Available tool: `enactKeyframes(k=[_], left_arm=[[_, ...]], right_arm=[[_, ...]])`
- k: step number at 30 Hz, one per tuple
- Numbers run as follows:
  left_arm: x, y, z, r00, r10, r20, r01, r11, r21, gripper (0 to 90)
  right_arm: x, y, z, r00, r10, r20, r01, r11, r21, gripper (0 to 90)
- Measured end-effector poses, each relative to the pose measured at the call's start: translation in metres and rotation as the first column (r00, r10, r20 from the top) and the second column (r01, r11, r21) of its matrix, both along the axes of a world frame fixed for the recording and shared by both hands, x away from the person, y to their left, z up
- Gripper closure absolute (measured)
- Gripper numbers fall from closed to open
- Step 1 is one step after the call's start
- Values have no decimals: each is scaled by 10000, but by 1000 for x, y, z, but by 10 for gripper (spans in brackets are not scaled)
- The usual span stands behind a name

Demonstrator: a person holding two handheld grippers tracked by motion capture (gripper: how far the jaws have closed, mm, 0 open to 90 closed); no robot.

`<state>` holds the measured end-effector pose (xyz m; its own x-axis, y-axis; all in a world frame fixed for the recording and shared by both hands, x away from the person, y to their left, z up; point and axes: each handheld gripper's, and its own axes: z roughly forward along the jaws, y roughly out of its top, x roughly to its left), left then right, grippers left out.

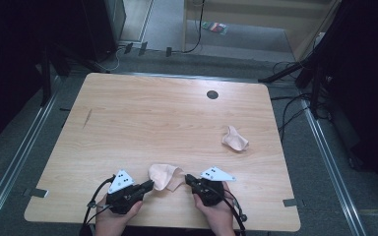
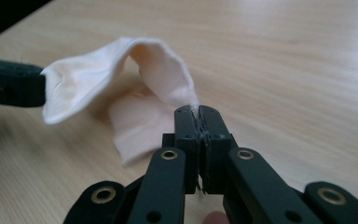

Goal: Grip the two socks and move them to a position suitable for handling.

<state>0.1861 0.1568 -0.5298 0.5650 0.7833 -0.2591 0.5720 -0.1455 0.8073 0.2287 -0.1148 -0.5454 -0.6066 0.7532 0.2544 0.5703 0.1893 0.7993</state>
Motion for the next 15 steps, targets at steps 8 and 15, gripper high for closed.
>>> enactKeyframes(k=[8, 15], left_arm=[[1, 10, 16, 9994, -325, 122, 335, 9945, -993, 895], [2, 16, 22, 9972, -738, -157, 701, 9831, -1694, 895]], right_arm=[[1, -24, 23, 9982, -448, 400, 418, 9964, 735, 889], [-13, -39, 52, 9953, -153, 952, 97, 9982, 586, 888]])
